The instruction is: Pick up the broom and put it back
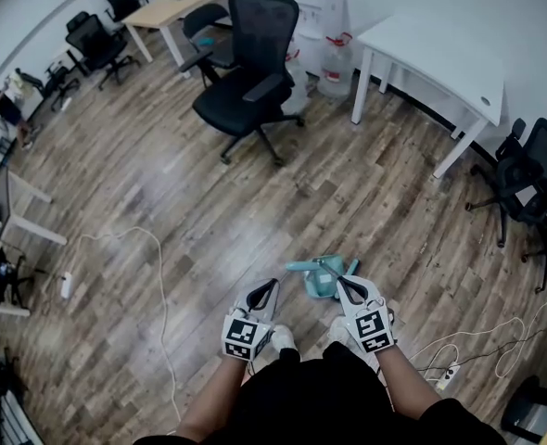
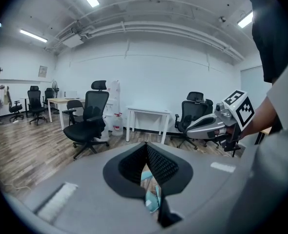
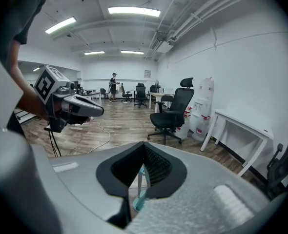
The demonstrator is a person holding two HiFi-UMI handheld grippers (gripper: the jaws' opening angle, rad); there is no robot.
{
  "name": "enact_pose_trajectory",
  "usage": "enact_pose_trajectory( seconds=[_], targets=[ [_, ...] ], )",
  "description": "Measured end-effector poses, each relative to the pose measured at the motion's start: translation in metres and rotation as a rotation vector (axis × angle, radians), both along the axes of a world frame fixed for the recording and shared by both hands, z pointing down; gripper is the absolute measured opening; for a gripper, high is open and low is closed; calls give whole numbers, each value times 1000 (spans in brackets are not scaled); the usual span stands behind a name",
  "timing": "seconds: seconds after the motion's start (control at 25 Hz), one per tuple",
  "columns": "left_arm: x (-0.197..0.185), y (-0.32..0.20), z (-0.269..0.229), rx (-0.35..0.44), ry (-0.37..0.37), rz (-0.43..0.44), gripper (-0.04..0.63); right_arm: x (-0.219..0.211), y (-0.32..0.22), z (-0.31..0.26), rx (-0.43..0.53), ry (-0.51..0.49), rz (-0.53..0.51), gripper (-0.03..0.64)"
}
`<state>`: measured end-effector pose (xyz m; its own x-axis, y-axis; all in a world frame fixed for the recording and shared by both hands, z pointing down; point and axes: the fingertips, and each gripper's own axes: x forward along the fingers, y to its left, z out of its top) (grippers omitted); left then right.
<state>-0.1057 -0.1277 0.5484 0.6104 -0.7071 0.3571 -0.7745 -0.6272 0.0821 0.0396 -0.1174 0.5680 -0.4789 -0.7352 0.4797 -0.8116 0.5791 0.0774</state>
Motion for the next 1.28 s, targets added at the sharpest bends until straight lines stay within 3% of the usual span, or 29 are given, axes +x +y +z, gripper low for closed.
enact_pose_trajectory(
  seconds=[0.72, 1.28],
  targets=[
    [11, 3, 58, -78, -73, -52, 17, -10, -22, 84, -156, 63, -178, 103],
    [6, 12, 87, -130, -69, -77, 17, -25, -43, 120, -159, 106, -195, 135]
  ],
)
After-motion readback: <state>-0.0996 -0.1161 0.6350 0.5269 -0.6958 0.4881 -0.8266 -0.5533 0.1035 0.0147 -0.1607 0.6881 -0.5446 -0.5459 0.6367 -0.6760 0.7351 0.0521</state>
